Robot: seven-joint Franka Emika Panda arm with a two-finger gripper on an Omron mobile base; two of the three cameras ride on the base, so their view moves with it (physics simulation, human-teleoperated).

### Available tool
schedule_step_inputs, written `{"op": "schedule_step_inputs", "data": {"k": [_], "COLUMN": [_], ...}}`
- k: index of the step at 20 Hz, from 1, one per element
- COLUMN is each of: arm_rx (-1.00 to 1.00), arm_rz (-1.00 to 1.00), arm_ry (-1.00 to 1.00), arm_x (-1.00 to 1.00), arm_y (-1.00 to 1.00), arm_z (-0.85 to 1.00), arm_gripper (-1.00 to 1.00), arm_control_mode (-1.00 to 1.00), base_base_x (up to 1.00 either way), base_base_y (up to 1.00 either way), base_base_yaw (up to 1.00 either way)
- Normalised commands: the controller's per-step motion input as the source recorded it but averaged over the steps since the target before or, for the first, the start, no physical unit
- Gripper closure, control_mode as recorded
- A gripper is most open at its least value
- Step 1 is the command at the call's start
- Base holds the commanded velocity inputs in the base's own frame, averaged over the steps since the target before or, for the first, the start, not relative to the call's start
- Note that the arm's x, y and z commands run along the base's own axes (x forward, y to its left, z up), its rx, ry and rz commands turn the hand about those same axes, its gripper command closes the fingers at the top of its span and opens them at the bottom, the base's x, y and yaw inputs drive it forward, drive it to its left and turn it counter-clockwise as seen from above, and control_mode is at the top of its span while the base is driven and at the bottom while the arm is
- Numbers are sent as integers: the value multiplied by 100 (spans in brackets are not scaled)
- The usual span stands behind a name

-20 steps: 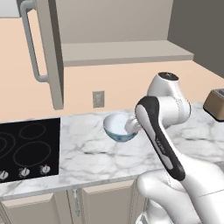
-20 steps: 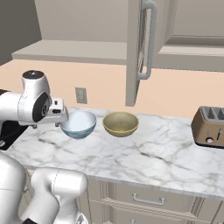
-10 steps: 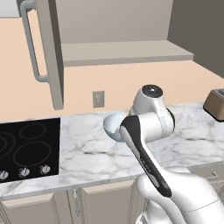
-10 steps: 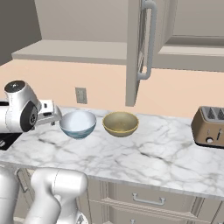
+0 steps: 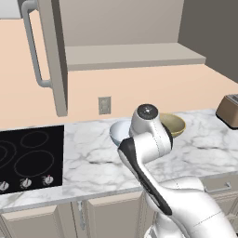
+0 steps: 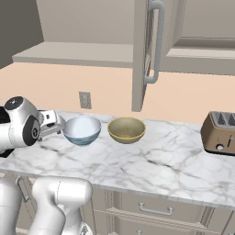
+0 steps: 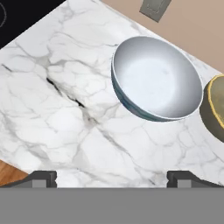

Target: Open the cabinet. Pick the bowls from the counter and place them in the cabinet. Then close the cabinet.

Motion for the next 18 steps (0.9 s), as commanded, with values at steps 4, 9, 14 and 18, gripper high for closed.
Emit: {"op": "schedule_step_inputs", "data": {"k": [4, 9, 14, 18], "arm_rx": [0, 0, 0, -1], "arm_rz": [2, 3, 3, 2], "arm_ry": [2, 1, 0, 0], "arm_x": [57, 54, 41, 29], "arm_y": [0, 0, 5, 15], "arm_z": [0, -8, -34, -47], "arm_gripper": [-100, -100, -100, -100], "arm_control_mode": [-100, -100, -100, -100], "base_base_x": [0, 0, 0, 0], "base_base_y": [0, 0, 0, 0], "base_base_yaw": [0, 0, 0, 0]}}
